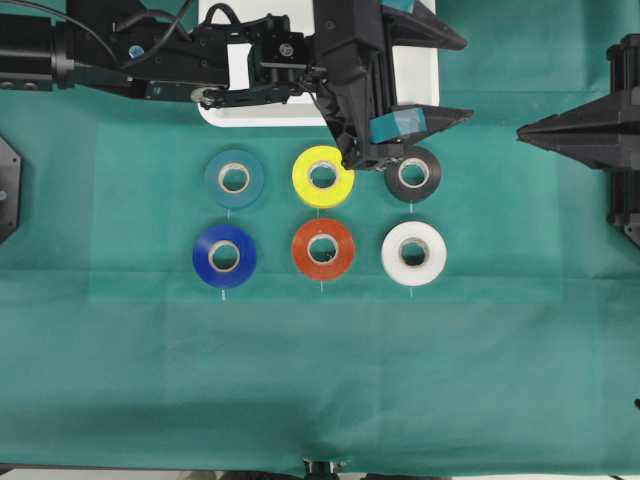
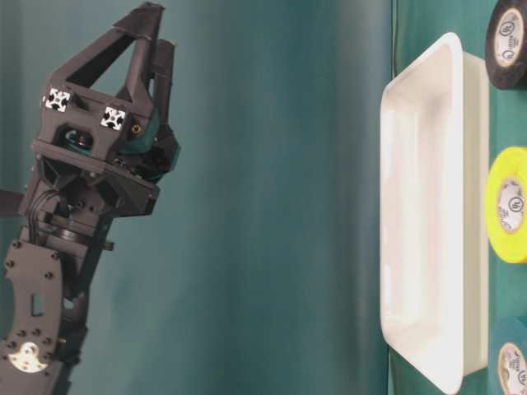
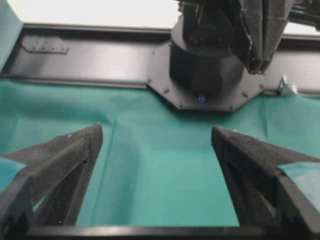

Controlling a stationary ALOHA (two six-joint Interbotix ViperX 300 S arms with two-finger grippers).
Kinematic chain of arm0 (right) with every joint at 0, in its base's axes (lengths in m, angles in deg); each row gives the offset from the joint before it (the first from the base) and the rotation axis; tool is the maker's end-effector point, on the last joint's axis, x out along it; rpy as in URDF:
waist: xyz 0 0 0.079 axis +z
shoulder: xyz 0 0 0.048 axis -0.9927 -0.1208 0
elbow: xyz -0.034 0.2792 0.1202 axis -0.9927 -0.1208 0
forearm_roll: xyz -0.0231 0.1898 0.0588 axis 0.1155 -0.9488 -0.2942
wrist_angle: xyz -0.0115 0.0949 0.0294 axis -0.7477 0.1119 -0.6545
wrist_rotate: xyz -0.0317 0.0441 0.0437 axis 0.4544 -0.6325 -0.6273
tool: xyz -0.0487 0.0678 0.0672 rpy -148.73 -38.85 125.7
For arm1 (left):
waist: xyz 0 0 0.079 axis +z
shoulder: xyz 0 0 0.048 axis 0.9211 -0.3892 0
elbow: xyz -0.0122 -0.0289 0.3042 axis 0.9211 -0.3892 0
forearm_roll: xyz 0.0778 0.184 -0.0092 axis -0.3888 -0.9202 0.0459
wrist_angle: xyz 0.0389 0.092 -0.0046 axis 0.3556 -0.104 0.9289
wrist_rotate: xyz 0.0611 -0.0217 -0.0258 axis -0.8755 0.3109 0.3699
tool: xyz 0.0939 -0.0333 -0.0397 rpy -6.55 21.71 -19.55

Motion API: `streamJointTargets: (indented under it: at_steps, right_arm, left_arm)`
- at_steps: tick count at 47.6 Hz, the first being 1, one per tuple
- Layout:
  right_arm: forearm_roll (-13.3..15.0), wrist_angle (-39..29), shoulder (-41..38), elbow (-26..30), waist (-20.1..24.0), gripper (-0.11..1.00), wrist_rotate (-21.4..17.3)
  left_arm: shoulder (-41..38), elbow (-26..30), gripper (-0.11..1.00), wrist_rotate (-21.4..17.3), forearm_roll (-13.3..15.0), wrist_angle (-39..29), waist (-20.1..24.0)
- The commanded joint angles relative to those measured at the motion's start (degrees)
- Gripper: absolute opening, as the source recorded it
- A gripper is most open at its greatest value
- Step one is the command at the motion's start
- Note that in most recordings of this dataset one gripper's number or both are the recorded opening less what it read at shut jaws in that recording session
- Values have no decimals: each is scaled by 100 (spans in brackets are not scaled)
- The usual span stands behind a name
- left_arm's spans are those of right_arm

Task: Place the tape from the fixed location into the white case.
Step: 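Rotate the left gripper and position it above the black tape roll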

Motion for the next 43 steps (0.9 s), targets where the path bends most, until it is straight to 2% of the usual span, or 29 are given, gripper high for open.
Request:
streamJointTargets:
  at_steps: [1,7,21,38,43]
  right_arm:
    - [9,0,-35,158,-9,0,0]
    - [0,-18,-35,158,0,0,0]
    - [9,-53,-35,158,-9,0,0]
    - [9,-70,-44,158,0,0,0]
    - [0,-70,-44,158,-9,0,0]
  left_arm:
    - [70,316,99,9,0,-439,-35]
    - [-35,686,99,18,9,-1336,-35]
    - [-633,2030,99,-26,0,-3911,-44]
    - [-1151,3226,99,-167,-18,-5766,-79]
    - [-1266,3498,99,-176,-18,-6073,-97]
